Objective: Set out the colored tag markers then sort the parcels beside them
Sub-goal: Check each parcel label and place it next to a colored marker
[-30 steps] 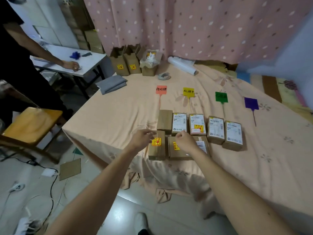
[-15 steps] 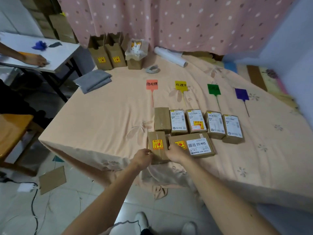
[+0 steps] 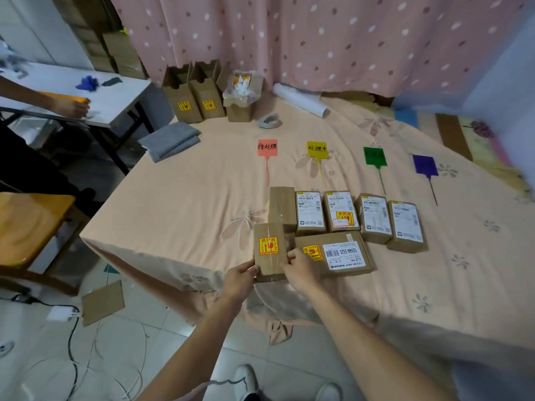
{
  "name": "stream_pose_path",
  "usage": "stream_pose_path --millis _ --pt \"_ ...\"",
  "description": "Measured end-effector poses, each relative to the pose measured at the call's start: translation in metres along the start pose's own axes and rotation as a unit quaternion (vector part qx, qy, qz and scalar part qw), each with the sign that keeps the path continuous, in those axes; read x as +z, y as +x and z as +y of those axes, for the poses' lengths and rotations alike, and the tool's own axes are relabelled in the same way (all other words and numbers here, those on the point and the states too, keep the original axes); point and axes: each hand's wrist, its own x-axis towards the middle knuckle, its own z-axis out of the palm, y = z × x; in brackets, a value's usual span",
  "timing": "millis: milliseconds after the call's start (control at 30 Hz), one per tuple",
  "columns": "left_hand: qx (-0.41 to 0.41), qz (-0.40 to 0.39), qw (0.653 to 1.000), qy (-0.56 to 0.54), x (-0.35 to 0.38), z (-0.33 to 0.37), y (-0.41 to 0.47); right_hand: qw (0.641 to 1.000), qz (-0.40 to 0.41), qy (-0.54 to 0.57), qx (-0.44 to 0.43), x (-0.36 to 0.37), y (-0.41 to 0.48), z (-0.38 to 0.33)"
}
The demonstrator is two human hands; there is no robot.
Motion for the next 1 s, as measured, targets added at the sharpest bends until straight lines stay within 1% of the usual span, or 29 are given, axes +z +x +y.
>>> stream_pose_path --millis 67,167,333,433,500,600,667,767,867,933,1000 --pt "0.021 0.002 0.998 -0.055 -0.002 0.014 -0.011 0.999 0.021 0.024 -0.018 -0.011 -0.005 -0.008" --pt "0.051 -0.011 0.994 -0.097 -0.004 0.042 -0.026 0.995 0.053 0.056 -0.065 -0.037 -0.008 -0.026" --pt "0.125 -0.035 0.984 -0.124 0.002 0.105 -0.044 0.980 0.096 0.108 -0.135 -0.086 -0.014 -0.062" --pt "0.180 -0.056 0.971 -0.144 0.010 0.146 -0.060 0.966 0.128 0.146 -0.172 -0.120 -0.026 -0.082" --pt "0.212 -0.082 0.962 -0.153 0.017 0.172 -0.072 0.953 0.153 0.177 -0.195 -0.141 -0.034 -0.094" --pt "0.259 -0.130 0.949 -0.125 0.030 0.202 -0.090 0.939 0.182 0.189 -0.222 -0.169 -0.047 -0.103" --pt "0.287 -0.124 0.942 -0.119 0.041 0.215 -0.098 0.936 0.168 0.214 -0.224 -0.185 -0.052 -0.104" --pt "0.324 -0.094 0.935 -0.111 0.064 0.227 -0.110 0.932 0.123 0.270 -0.210 -0.206 -0.057 -0.101" --pt "0.372 -0.061 0.923 -0.076 0.089 0.231 -0.122 0.917 0.081 0.328 -0.215 -0.219 -0.059 -0.099" --pt "0.390 -0.058 0.917 -0.060 0.100 0.231 -0.128 0.908 0.093 0.342 -0.223 -0.226 -0.060 -0.098" --pt "0.396 -0.089 0.913 -0.050 0.105 0.233 -0.130 0.896 0.108 0.369 -0.223 -0.233 -0.060 -0.096"
